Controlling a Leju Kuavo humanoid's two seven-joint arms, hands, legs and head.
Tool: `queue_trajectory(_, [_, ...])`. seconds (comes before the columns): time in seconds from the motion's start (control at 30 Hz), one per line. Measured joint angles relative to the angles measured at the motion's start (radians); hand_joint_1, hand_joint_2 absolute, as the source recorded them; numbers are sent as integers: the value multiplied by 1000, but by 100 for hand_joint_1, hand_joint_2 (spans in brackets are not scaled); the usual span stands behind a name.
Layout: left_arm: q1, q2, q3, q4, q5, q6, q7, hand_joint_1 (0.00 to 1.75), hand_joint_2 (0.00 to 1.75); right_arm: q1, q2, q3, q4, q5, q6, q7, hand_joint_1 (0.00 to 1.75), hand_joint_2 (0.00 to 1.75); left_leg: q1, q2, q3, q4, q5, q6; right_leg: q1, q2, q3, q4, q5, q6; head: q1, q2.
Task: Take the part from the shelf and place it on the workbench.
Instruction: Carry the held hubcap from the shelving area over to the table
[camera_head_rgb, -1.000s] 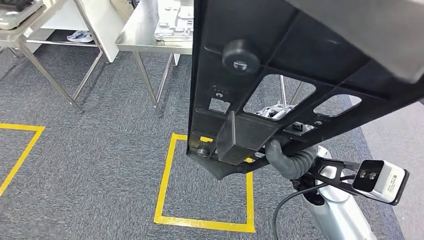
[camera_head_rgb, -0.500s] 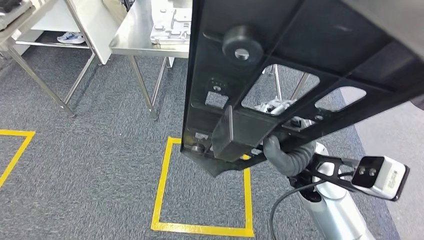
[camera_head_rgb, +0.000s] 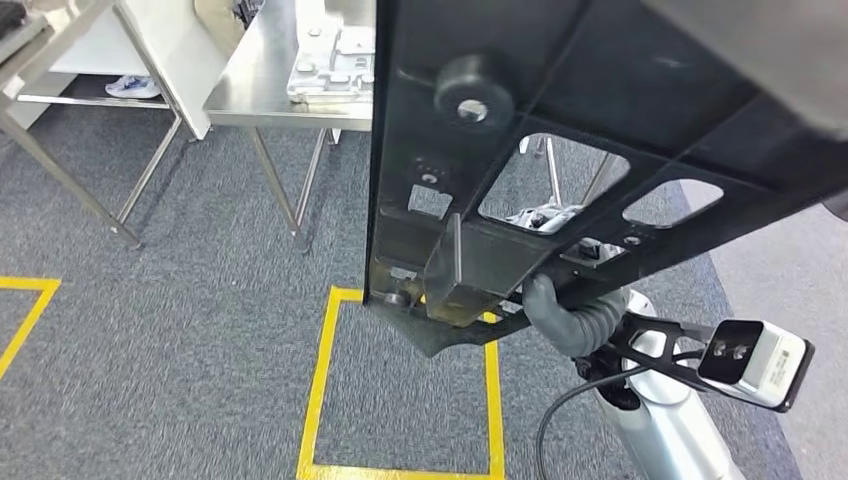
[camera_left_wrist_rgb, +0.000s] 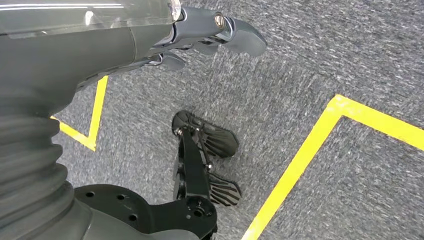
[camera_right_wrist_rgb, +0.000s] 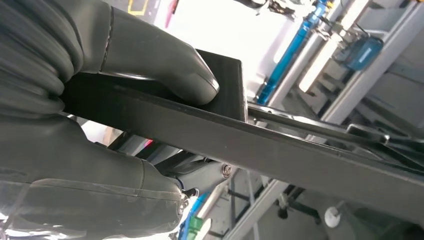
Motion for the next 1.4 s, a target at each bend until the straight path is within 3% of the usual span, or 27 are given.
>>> queue_trajectory(0.07, [-2, 0, 0, 0, -1, 0, 0, 0, 175, -5, 7, 0, -1, 1, -1, 0, 175, 175, 2, -1, -48, 94, -36, -5, -3, 1, 21, -6, -9, -9, -5, 0])
queue_trajectory(0.13, [-2, 1, 0, 0, -1, -1, 0, 0, 175, -8, 12, 1, -1, 2, -2, 2, 175, 175, 3, -2, -133, 222, -84, -12, -2, 2, 35, -6, -22, -13, -10, 0])
queue_trajectory(0.17, [0, 2, 0, 0, -1, -1, 0, 0, 175, -8, 13, 1, -1, 2, -4, 4, 175, 175, 3, -2, -168, 260, -94, -15, -2, 3, 44, -6, -29, -13, -11, 0])
queue_trajectory(0.2, [1, 2, 0, 0, -1, 0, 0, 0, 175, -8, 14, 1, -1, 2, -5, 5, 175, 175, 3, -2, -186, 263, -83, -16, -1, 5, 54, -5, -37, -12, -12, 0])
queue_trajectory(0.23, [3, 3, 0, 0, -1, 0, 0, 0, 175, -8, 15, 1, -1, 2, -6, 5, 175, 175, 3, -2, -188, 229, -49, -16, -1, 7, 66, -5, -45, -11, -13, 0])
queue_trajectory(0.3, [4, 3, 0, 0, 0, 1, 0, 0, 175, -9, 17, 1, -1, 2, -7, 6, 175, 175, 2, -2, -157, 99, 54, -9, -1, 8, 92, -5, -63, -7, -13, 0])
queue_trajectory(0.37, [4, 4, 0, 0, 2, 3, 0, 0, 175, -10, 20, 2, 0, 1, -7, 7, 175, 175, -2, -2, -134, 13, 97, 3, 1, 10, 104, -3, -76, 2, -14, 0])
queue_trajectory(0.47, [5, 5, 0, 0, 6, 6, 0, 0, 175, -12, 22, 5, 1, -1, -7, 8, 175, 175, -3, -2, -124, -3, 99, 23, 4, 12, 109, -6, -92, 19, -14, 0])
queue_trajectory(0.53, [4, 5, 0, 0, 7, 6, -1, 0, 175, -16, 23, 6, 1, -2, -7, 6, 175, 175, 3, -3, -113, -13, 99, 33, 4, 10, 98, 29, -114, 30, -11, 0])
queue_trajectory(0.57, [3, 5, 0, 0, 7, 6, -2, 0, 175, -17, 23, 6, 1, -2, -7, 4, 175, 175, 5, -3, -108, -17, 97, 38, 2, 9, 72, 79, -137, 35, -9, 0])
queue_trajectory(0.63, [2, 5, 0, 0, 7, 6, -6, 0, 175, -17, 23, 8, 3, -2, -7, 1, 175, 175, 4, -3, -102, -18, 90, 43, -2, 9, -16, 223, -188, 43, -7, 0])
queue_trajectory(0.67, [2, 5, 1, 0, 7, 7, -8, 0, 175, -15, 23, 8, 4, -2, -6, 0, 175, 175, 3, -3, -98, -18, 86, 44, -5, 8, -57, 278, -197, 46, -7, 0])
queue_trajectory(0.7, [3, 5, 1, 0, 7, 7, -10, 0, 175, -14, 23, 9, 6, -2, -6, -1, 175, 175, 3, -3, -93, -17, 81, 44, -7, 8, -80, 297, -184, 47, -7, 0])
queue_trajectory(0.73, [4, 5, 1, 0, 7, 7, -11, 0, 175, -14, 23, 9, 7, -2, -6, -2, 175, 175, 3, -4, -86, -17, 75, 43, -8, 7, -81, 272, -150, 47, -7, 0])
queue_trajectory(0.8, [4, 4, 1, 0, 6, 7, -12, 0, 175, -14, 23, 9, 9, -2, -6, -3, 175, 175, 3, -6, -69, -17, 63, 38, -9, 3, -37, 136, -55, 42, -6, 0])
queue_trajectory(0.87, [3, 4, 1, 0, 6, 7, -12, 0, 175, -14, 23, 9, 9, -2, -6, -5, 175, 175, 0, -7, -59, -16, 51, 28, -5, 0, 3, 30, -8, 34, -7, 0])
queue_trajectory(0.93, [2, 4, 1, 0, 6, 8, -12, 0, 175, -15, 23, 9, 10, -1, -6, -6, 175, 175, -2, -7, -56, -18, 44, 16, 0, 1, 11, 10, -10, 25, -8, 0])
queue_trajectory(1.03, [1, 4, 1, 0, 4, 10, -13, 0, 175, -15, 25, 10, 10, 1, -6, -10, 175, 175, -1, -6, -59, 5, 24, 2, -7, 4, 24, -3, -10, 8, -10, 0])
queue_trajectory(1.1, [1, 3, 1, 0, 2, 10, -13, 0, 175, -15, 27, 11, 10, 1, -6, -14, 175, 175, 1, -6, -109, 109, -28, -5, -10, 3, 34, -9, -13, 0, -12, 0])
queue_trajectory(1.17, [3, 3, 1, 0, 1, 10, -13, 0, 175, -13, 29, 12, 10, 1, -5, -17, 175, 175, 3, -6, -187, 243, -73, -9, -9, 3, 38, -9, -18, -4, -13, 0])
queue_trajectory(1.2, [4, 3, 1, 0, 0, 10, -14, 0, 175, -11, 29, 13, 10, 1, -3, -18, 175, 175, 3, -6, -212, 274, -71, -10, -8, 6, 41, -8, -22, -3, -13, 0])
queue_trajectory(1.23, [5, 3, 1, 0, -1, 10, -15, 0, 175, -10, 29, 14, 11, 1, 0, -19, 175, 175, 4, -6, -217, 263, -48, -11, -8, 8, 45, -7, -26, -2, -13, 0])
queue_trajectory(1.33, [5, 4, 1, 0, -3, 8, -18, 0, 175, -8, 32, 15, 12, -3, 8, -22, 175, 175, 4, -19, -142, 69, 68, -4, -7, 18, 61, -2, -42, 7, -13, 0])
queue_trajectory(1.4, [5, 4, 1, 0, -6, 6, -19, 0, 175, -7, 35, 17, 13, -10, 10, -27, 175, 175, 2, -28, -113, -2, 91, 6, -5, 24, 61, 1, -48, 16, -12, 0])
